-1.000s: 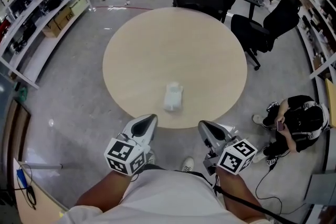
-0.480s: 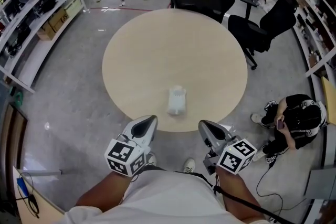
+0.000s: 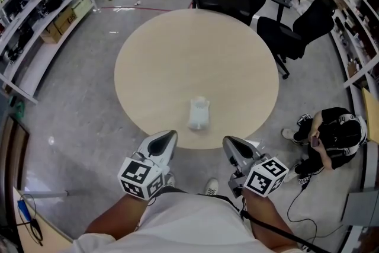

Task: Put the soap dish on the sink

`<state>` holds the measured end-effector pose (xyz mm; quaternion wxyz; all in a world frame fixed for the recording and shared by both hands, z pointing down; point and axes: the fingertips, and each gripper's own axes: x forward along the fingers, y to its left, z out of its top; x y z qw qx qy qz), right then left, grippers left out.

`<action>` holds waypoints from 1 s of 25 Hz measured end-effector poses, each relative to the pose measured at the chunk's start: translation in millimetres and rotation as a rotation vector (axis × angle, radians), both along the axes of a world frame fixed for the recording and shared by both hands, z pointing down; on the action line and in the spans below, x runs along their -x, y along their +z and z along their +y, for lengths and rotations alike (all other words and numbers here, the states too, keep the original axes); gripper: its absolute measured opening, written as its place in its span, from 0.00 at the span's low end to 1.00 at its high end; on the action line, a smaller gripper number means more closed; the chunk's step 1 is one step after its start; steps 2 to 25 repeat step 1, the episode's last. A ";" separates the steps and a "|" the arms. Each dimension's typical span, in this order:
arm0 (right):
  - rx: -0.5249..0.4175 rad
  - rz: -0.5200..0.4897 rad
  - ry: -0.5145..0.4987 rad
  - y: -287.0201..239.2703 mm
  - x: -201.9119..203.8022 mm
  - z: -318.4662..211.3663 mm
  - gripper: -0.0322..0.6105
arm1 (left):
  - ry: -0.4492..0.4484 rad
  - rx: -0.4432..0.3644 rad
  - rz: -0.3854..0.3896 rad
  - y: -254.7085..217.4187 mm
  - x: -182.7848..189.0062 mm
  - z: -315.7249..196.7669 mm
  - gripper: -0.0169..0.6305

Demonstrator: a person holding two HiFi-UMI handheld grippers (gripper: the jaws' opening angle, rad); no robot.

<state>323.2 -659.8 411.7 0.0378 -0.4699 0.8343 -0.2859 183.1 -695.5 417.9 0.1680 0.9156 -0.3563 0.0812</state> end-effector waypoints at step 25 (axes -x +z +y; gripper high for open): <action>0.002 0.000 0.001 -0.4 0.9 -0.6 0.05 | 0.002 -0.001 -0.002 -0.7 0.6 -0.2 0.04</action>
